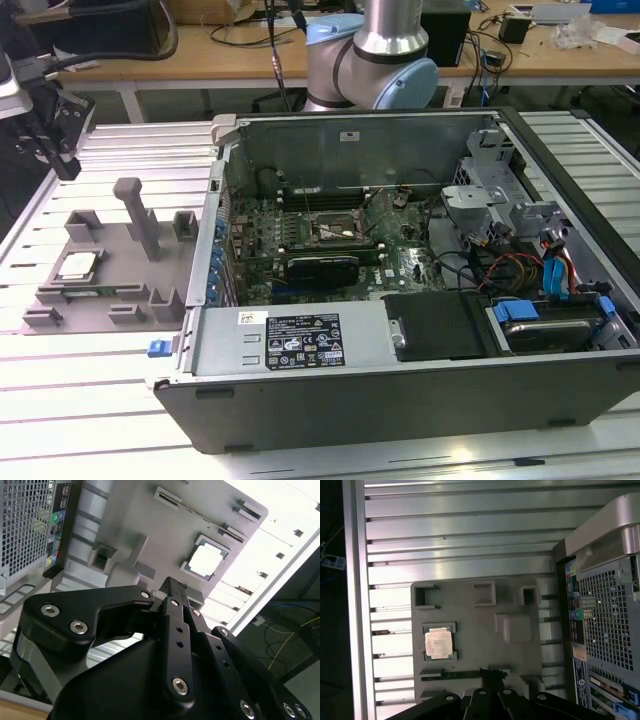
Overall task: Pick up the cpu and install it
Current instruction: 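Reach for the cpu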
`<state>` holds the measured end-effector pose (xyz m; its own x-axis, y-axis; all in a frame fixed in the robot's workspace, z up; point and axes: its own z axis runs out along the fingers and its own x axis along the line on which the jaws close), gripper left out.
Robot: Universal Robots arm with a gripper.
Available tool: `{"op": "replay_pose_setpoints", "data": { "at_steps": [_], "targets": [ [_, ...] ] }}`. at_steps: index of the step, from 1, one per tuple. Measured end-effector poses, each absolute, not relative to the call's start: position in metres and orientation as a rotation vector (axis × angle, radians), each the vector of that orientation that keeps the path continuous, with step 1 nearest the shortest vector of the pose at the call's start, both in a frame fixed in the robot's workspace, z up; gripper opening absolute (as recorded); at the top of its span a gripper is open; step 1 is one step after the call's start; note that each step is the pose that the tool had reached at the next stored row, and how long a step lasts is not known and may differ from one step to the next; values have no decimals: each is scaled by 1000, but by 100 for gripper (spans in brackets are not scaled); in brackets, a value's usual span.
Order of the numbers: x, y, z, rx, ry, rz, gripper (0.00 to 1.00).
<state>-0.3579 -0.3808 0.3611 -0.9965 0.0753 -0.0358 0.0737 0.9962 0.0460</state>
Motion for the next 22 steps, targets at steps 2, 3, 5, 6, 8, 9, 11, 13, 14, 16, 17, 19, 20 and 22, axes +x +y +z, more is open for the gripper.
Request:
{"op": "replay_pose_setpoints", "data": {
  "at_steps": [2, 3, 5, 6, 8, 9, 11, 13, 14, 16, 17, 19, 20, 22],
  "targets": [
    [-362, -380, 360, 116, 3101, 69, 11],
    [-365, -380, 358, 116, 3101, 69, 11],
    [-368, -379, 357, 116, 3101, 69, 11],
    [-370, -379, 356, 116, 3101, 69, 11],
    [-374, -378, 354, 116, 3101, 69, 11],
    [-377, -377, 353, 116, 3101, 69, 11],
    [-382, -376, 351, 116, 3101, 69, 11],
    [-386, -376, 349, 116, 3101, 69, 11],
    [-390, -375, 348, 116, 3101, 69, 11],
    [-393, -374, 345, 116, 3101, 69, 11],
    [-394, -373, 344, 116, 3101, 69, 11],
    [-394, -371, 341, 116, 3101, 69, 11],
    [-395, -370, 340, 116, 3101, 69, 11],
    [-395, -368, 337, 116, 3101, 69, 11]
  ]
}}
